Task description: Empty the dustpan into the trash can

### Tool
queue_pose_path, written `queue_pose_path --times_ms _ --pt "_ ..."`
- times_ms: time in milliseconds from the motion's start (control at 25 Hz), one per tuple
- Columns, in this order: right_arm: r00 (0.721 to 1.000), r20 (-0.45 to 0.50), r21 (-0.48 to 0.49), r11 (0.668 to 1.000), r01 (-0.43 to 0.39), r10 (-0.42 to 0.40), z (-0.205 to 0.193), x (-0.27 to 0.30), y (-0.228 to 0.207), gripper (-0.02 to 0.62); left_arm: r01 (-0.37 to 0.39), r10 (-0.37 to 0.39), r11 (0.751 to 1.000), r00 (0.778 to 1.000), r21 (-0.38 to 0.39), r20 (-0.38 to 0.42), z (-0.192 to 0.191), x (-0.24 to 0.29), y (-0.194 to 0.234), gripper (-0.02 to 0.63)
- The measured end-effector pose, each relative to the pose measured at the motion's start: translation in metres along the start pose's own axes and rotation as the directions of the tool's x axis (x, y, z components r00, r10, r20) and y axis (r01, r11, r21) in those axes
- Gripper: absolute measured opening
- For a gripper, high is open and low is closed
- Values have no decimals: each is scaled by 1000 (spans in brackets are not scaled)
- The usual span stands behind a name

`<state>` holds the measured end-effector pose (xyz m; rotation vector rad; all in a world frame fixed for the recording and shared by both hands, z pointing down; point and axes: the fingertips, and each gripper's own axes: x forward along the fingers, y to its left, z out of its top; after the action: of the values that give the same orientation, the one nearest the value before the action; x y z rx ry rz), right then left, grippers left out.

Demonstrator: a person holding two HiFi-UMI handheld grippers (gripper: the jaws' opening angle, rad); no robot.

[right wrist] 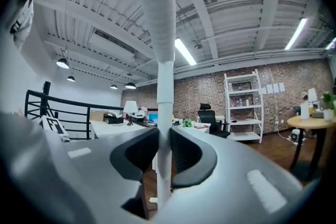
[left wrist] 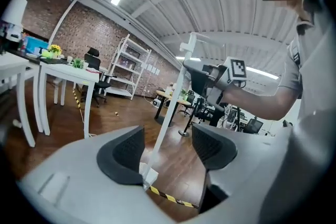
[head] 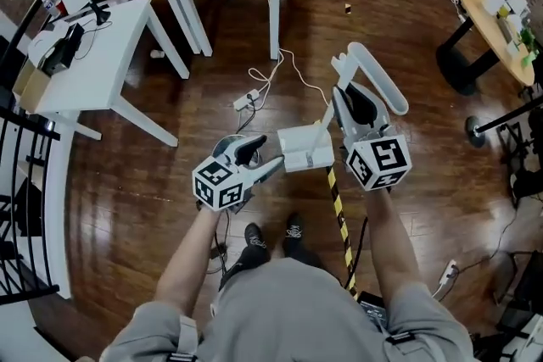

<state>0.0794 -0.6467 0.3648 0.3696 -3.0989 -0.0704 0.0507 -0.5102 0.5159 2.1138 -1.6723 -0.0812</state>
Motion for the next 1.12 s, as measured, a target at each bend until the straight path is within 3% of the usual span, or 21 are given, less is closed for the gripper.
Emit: queue_pose_path --times_ms 360,720,960,1120 --pt "995 -42 33 995 92 -91 -151 15 -66 69 -15 -8 984 991 -178 -130 -114 4 6 236" --pt "977 -57 62 976 207 -204 -283 23 -85 67 26 -57 985 983 -169 -176 -183 42 45 216" --pt "974 -27 78 971 228 -227 -292 24 -91 67 62 -91 982 982 -176 -164 -194 51 42 209" --pt "980 -79 83 979 187 -180 -300 11 -59 69 69 -102 977 982 -200 -160 -197 46 33 207"
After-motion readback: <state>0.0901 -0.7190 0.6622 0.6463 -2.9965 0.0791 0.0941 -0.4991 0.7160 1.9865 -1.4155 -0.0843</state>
